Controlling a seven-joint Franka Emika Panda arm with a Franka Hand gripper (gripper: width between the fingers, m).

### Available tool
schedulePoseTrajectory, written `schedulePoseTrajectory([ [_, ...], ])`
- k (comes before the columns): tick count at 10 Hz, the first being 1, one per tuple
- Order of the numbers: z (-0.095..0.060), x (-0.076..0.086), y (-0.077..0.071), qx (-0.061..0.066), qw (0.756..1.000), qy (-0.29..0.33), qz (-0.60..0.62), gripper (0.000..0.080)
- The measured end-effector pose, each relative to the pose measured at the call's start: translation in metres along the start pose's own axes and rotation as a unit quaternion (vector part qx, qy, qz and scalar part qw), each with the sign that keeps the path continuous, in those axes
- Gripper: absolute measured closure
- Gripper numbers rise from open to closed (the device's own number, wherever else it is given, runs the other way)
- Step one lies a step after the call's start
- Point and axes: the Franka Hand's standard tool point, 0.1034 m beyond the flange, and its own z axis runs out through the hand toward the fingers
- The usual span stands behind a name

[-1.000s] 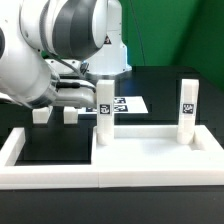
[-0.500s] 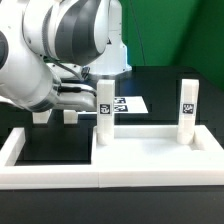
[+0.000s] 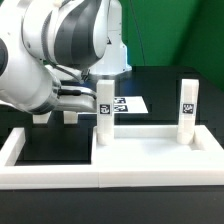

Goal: Assemble desk

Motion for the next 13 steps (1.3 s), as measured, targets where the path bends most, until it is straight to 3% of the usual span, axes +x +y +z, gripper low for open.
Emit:
schedulePoseTrajectory([
  [2, -0.002, -0.005, -0.002, 0.002, 1.0, 0.001, -0.002, 0.0151],
  [5, 0.002, -0.015, -0.002, 0.022, 1.0, -0.007, 0.002, 0.0151],
  [13, 0.017, 0.001, -0.001, 0.01, 1.0, 0.006, 0.007, 0.0151],
])
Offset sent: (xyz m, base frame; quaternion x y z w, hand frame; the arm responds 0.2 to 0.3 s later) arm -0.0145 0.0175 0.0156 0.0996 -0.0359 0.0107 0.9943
